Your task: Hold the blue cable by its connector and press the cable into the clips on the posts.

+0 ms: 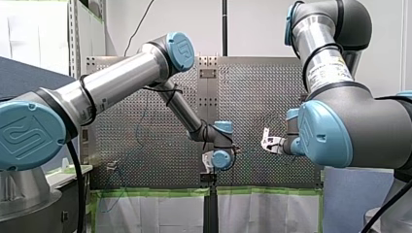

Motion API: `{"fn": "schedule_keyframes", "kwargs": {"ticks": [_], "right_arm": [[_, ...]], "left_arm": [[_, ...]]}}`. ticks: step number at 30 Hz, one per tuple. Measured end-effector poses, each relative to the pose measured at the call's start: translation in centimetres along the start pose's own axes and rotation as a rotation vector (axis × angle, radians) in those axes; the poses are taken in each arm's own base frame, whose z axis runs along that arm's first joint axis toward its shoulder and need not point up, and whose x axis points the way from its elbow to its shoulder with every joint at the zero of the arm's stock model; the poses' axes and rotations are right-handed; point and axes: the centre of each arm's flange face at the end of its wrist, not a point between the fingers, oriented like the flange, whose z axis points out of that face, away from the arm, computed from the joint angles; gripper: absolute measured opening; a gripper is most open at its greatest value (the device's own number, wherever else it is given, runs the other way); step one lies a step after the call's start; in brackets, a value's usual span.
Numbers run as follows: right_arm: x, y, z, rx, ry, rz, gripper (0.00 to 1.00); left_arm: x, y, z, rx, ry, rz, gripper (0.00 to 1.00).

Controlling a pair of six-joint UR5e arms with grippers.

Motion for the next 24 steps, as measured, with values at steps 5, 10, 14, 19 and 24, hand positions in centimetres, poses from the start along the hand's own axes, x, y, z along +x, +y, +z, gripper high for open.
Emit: {"fn": "schedule_keyframes", "kwargs": {"ticks": [5,10,14,19,24], "right_arm": [[0.0,0.0,0.0,0.000,0.000,-0.001,0.00],[0.0,0.0,0.0,0.000,0.000,-0.001,0.00],[0.0,0.0,0.0,-0.001,0.000,-0.001,0.00],[0.0,0.1,0.0,-0.003,0.001,-0.001,0.00],[0.2,0.1,0.2,-0.002,0.005,-0.003,0.00]], "left_arm": [[-0.2,0.7,0.5,-0.008,0.000,0.002,0.00],[-0.3,1.3,0.9,-0.007,0.006,0.008,0.00],[-0.4,1.8,1.1,-0.011,0.009,0.021,0.00],[-0.6,2.5,1.5,-0.020,0.018,0.030,0.00],[-1.5,2.8,2.6,-0.023,0.021,0.031,0.00]]}}
